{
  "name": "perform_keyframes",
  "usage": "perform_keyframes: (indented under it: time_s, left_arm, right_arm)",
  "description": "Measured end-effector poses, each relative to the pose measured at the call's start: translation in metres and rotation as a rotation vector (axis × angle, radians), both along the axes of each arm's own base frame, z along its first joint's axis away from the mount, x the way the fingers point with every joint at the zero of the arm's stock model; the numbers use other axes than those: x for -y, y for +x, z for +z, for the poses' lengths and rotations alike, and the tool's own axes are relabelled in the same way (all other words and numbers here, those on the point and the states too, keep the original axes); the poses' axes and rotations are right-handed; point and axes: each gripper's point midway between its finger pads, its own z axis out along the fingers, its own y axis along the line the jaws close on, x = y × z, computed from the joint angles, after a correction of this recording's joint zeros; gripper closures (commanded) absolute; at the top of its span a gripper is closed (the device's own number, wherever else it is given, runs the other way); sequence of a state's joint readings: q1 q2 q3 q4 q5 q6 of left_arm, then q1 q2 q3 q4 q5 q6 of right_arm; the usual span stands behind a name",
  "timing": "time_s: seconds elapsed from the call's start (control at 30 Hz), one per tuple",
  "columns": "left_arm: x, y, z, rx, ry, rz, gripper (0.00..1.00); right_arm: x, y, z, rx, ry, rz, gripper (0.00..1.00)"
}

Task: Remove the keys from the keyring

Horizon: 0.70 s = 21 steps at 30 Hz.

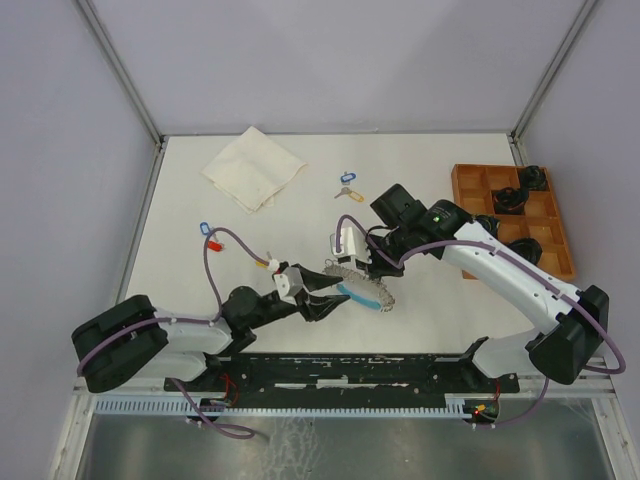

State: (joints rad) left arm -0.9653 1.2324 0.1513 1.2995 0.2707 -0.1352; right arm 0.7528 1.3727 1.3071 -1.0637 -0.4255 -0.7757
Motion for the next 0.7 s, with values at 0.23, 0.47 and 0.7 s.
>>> perform_keyframes:
  time_s: [0.23,0.47,0.7]
  left_arm:
    - [0.012,-0.007,0.015,0.140,-0.013,0.049,0.58]
    - [0.021,-0.001,0.017,0.200,0.017,0.126,0.61]
    - [0.028,0.011,0.007,0.196,0.047,0.198,0.61]
  right_arm:
    - [0.000,0.000,0.001,0.002,0.003,0.000,0.99]
    - [0.000,-0.001,0.004,0.008,0.009,-0.001,0.99]
    - [0.001,-0.001,0.004,0.009,0.011,-0.002,0.99]
